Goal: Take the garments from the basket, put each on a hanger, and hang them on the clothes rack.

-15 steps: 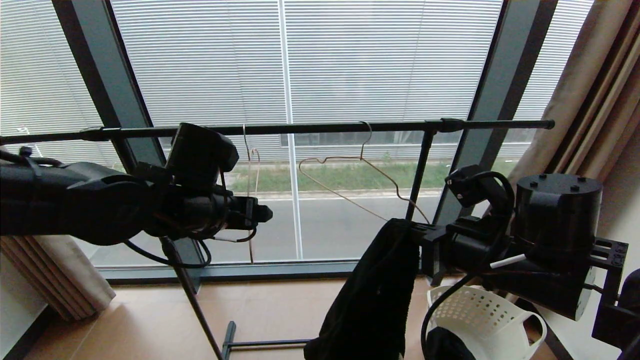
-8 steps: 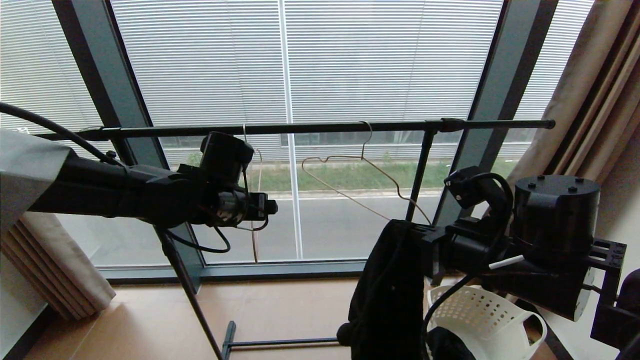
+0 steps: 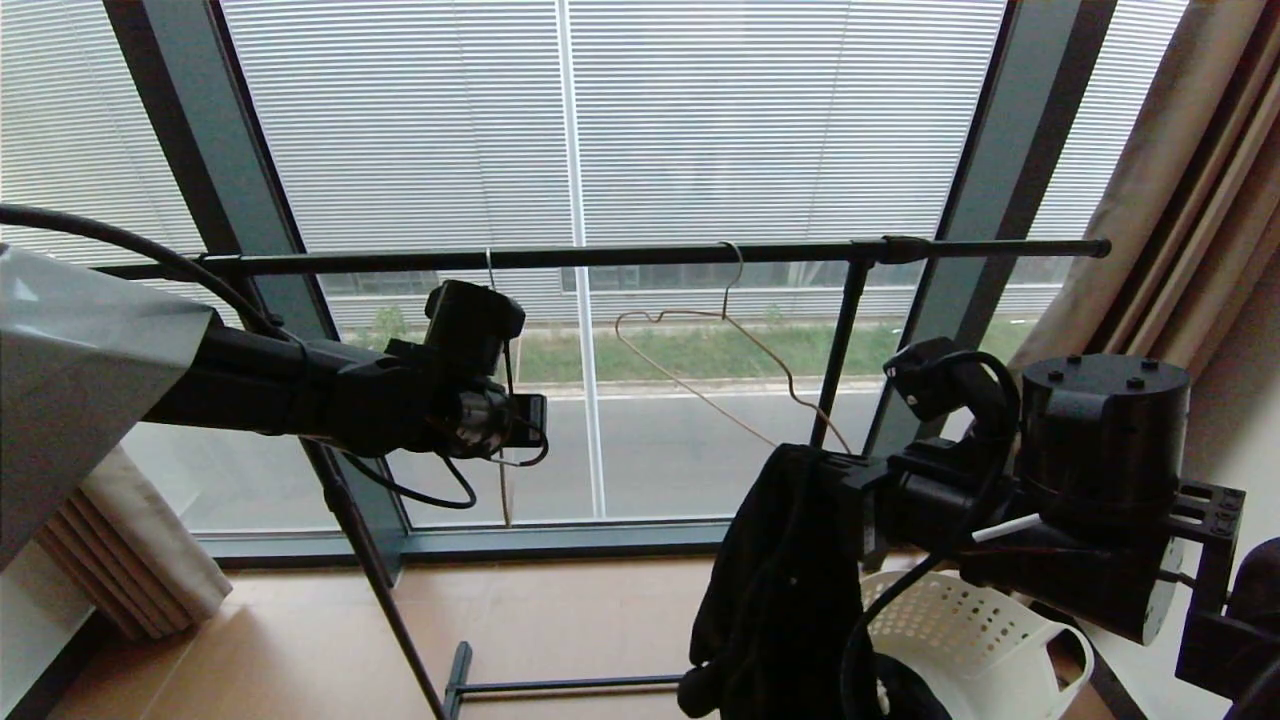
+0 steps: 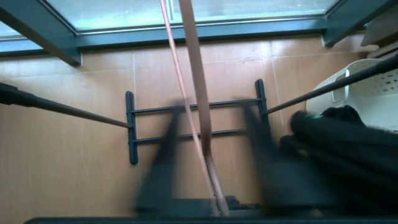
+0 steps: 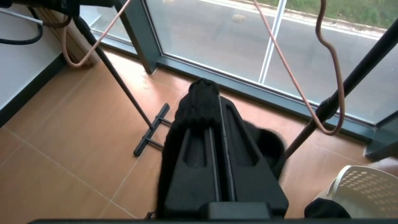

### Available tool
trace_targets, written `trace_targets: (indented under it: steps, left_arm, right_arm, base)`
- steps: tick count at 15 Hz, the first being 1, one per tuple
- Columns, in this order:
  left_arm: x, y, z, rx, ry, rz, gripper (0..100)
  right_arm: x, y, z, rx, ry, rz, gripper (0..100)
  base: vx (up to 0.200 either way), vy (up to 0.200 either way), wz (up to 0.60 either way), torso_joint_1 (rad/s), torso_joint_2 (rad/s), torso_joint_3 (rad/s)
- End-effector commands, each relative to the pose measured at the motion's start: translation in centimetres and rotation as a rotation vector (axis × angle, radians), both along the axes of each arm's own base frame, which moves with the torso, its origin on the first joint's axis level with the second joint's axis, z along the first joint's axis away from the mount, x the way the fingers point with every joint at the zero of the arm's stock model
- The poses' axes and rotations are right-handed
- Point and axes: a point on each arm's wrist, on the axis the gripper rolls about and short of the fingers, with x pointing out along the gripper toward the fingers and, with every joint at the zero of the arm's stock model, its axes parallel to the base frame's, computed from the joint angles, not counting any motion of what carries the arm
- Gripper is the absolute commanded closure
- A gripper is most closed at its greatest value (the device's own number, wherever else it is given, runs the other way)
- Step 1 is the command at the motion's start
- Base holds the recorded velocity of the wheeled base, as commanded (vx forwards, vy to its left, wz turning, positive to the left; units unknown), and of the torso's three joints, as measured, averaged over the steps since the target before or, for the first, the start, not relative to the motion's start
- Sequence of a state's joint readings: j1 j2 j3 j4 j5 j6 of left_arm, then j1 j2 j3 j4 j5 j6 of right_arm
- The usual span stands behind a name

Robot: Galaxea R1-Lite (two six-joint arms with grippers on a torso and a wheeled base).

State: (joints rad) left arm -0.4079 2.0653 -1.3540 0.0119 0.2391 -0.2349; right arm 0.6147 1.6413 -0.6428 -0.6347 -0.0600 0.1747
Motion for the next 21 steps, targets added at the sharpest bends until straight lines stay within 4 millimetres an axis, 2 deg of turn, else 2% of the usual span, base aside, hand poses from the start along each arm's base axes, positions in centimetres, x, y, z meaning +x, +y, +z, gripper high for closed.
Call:
trace_targets:
  steps: [1, 7, 12, 14, 16, 18, 21]
  left_arm:
    - [0.0, -0.1, 0.0, -0.002, -0.002, -0.004, 100]
    - [-0.5, -0.7, 0.4, -0.007, -0.007, -0.025, 100]
    - [-2.4, -0.4, 2.9, -0.031, -0.075, -0.045, 100]
    - [-4.6, 0.3, 3.7, -0.021, -0.078, -0.062, 100]
    - [-6.7, 1.3, 3.7, 0.011, -0.059, -0.084, 100]
    - [-10.1, 2.5, 3.9, 0.042, -0.086, -0.133, 100]
    - [-12.0, 3.4, 3.3, 0.031, -0.157, -0.171, 100]
  right_arm:
    - [0.0, 0.0, 0.0, -0.001, 0.001, 0.001, 100]
    - [0.0, 0.0, -0.1, -0.001, 0.002, 0.001, 100]
    - [0.0, 0.0, -0.1, -0.001, 0.002, 0.001, 100]
    - [0.0, 0.0, -0.1, -0.002, 0.002, -0.001, 100]
    - [0.0, 0.0, -0.1, -0.003, 0.003, -0.001, 100]
    - [0.0, 0.0, -0.1, -0.004, 0.003, 0.0, 100]
    - [0.0, 0.0, -0.1, -0.013, -0.003, -0.016, 100]
  base:
    - [0.0, 0.0, 0.0, 0.0, 0.0, 0.0]
    - [0.0, 0.0, 0.0, 0.0, 0.0, 0.0]
    - [0.0, 0.0, 0.0, 0.0, 0.0, 0.0]
    - [0.0, 0.0, 0.0, 0.0, 0.0, 0.0]
    - [0.0, 0.0, 0.0, 0.0, 0.0, 0.0]
    - [0.0, 0.0, 0.0, 0.0, 0.0, 0.0]
    - [0.0, 0.0, 0.0, 0.0, 0.0, 0.0]
